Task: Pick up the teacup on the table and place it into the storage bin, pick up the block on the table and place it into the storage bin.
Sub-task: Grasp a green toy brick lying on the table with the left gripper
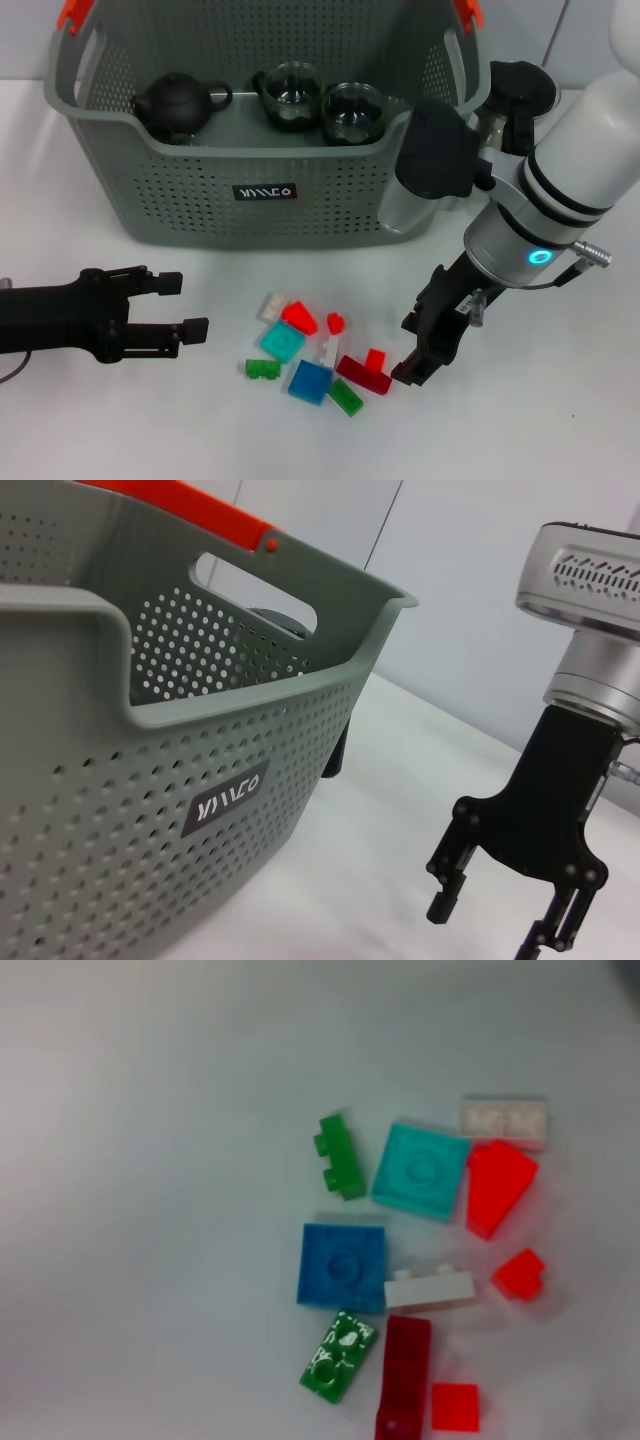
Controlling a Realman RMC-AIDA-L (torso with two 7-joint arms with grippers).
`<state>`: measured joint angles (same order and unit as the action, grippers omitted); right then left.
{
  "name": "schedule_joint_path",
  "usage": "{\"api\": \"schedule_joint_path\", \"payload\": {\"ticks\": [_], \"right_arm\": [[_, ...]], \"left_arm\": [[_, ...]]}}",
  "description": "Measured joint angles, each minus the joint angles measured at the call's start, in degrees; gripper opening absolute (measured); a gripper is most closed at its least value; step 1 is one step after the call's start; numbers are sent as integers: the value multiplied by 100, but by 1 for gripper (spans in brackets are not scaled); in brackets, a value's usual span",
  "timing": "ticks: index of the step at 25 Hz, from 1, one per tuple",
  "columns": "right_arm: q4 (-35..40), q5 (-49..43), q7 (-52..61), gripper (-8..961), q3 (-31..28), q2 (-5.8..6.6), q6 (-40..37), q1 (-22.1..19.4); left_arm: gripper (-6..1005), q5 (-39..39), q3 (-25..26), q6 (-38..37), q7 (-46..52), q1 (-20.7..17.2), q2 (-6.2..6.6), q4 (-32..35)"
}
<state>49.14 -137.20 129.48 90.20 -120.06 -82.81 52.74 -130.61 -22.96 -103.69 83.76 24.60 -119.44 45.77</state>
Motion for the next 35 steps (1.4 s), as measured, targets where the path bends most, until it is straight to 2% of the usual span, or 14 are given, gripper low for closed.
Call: {"api": "schedule_joint_path", "payload": {"ticks": [11, 18, 27, 35], "right_arm": [[212, -62, -948, 704, 30, -9, -579, 114], [476, -521, -1526, 704, 73, -18, -966, 170], [483, -786, -1974, 703, 153, -42, -769, 242], [497, -634, -1968, 703, 268, -64, -570, 263]], "left_arm": [[869, 38, 29, 75, 56, -10, 5, -97], [869, 73, 214, 258, 68, 34, 1, -321], [868, 176, 336, 309, 10, 31, -26, -578], [868, 146, 303, 279, 25, -12, 28, -544]]}}
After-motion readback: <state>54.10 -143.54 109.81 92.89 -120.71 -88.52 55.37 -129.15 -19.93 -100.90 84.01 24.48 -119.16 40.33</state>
